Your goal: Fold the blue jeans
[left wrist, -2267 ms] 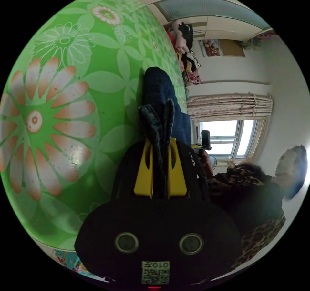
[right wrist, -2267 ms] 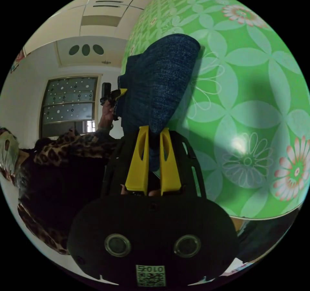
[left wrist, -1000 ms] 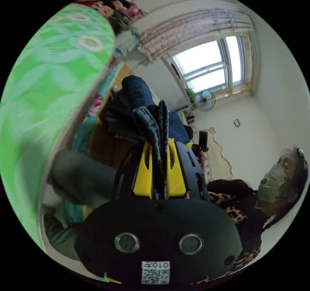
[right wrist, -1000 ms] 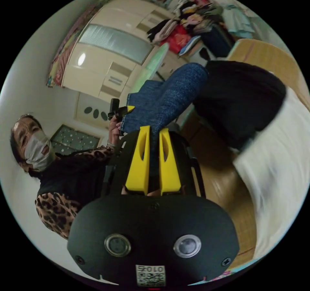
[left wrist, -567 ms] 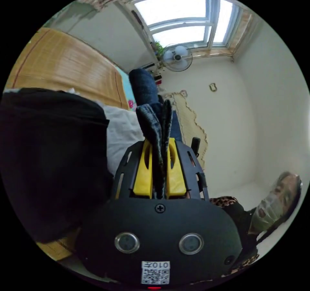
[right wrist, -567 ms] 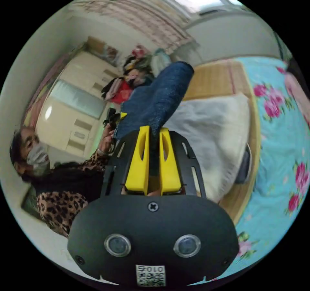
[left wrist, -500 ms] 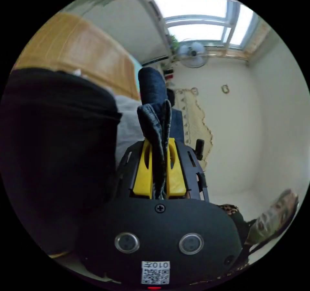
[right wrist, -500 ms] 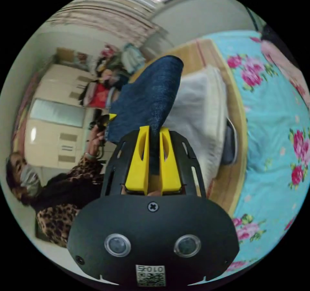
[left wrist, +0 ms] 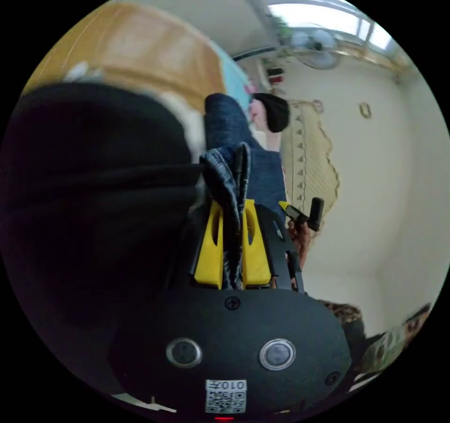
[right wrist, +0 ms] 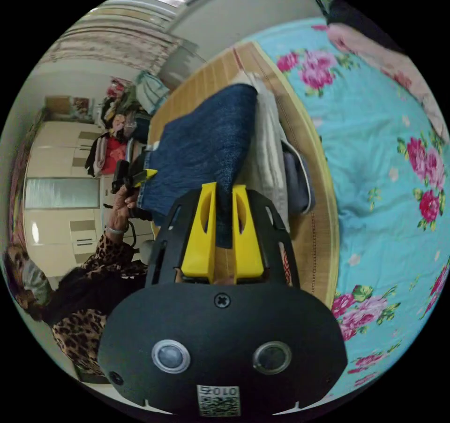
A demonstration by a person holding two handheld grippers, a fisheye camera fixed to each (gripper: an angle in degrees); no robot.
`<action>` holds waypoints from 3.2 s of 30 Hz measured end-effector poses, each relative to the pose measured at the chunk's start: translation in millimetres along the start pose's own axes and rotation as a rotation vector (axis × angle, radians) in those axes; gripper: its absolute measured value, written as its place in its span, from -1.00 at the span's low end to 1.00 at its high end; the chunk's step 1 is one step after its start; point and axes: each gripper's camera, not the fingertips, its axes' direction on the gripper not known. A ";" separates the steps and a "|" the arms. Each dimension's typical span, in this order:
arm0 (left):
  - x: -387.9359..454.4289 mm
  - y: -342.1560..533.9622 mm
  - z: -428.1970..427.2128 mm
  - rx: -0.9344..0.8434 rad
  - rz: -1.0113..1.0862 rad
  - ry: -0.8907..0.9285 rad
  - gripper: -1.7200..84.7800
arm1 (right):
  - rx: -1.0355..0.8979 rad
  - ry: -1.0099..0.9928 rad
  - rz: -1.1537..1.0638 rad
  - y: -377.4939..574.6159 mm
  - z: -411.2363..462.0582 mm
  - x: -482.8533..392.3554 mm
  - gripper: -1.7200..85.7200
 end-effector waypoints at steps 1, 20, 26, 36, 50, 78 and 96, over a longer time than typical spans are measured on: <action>-6.3 0.2 0.0 0.005 -0.025 0.039 -0.82 | -0.044 0.001 0.032 -3.8 10.0 13.0 -0.81; 60.2 114.5 -170.9 0.266 0.254 0.284 -0.96 | -0.153 -0.513 -0.319 -72.8 142.0 -77.5 -0.92; 37.5 157.5 -197.4 0.342 0.181 0.301 -0.96 | -0.223 -0.391 -0.298 -87.5 151.4 -92.5 -0.91; 53.8 182.5 -202.8 0.332 0.176 0.306 -0.96 | 0.064 -0.435 -0.315 -59.2 91.1 -106.2 -0.74; 102.5 142.9 -107.0 0.287 0.079 0.149 -0.88 | -0.547 -0.013 -0.988 -222.4 166.4 -245.4 -0.69; 125.2 117.2 -110.4 0.282 0.187 0.142 -0.96 | -0.422 -0.284 -1.228 -240.7 141.2 -253.3 -0.87; 129.5 81.0 -92.5 0.213 0.252 -0.102 -0.96 | -0.252 -0.062 -0.859 -267.4 135.1 -180.8 -0.84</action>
